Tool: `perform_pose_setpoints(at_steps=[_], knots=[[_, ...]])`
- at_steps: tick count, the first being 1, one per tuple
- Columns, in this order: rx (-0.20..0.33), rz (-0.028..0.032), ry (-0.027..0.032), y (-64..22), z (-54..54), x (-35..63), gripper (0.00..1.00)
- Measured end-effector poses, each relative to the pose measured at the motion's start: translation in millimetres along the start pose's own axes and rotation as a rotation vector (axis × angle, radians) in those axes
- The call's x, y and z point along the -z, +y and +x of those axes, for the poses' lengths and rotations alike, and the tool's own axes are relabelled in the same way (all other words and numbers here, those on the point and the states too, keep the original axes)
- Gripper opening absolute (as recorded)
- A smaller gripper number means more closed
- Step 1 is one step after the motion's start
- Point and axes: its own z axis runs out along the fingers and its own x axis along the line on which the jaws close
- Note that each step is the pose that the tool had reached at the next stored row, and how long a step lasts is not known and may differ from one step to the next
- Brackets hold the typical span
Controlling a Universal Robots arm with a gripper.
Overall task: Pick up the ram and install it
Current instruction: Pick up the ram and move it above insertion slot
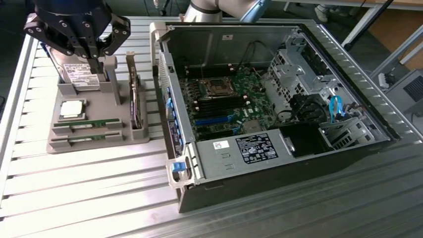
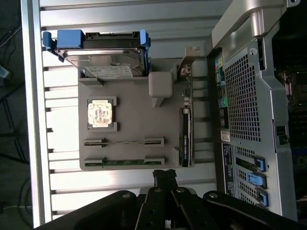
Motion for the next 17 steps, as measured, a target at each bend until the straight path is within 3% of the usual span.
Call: perform_pose_setpoints(at_steps=[4,9,13,15,16,17], knots=[[0.062,0.0013,0.0043,0.0,0.0,0.0,0.09],[0.13,0.014,0.0086,0.0,0.0,0.0,0.09],[0.177,0.0204,0.0117,0.0,0.0,0.0,0.09],[0.198,0.0298,0.0131,0.0,0.0,0.0,0.09],[0.219,0.0395,0.0146,0.0,0.0,0.0,0.09],[0.226,0.0421,0.0151,0.0,0.0,0.0,0.09]])
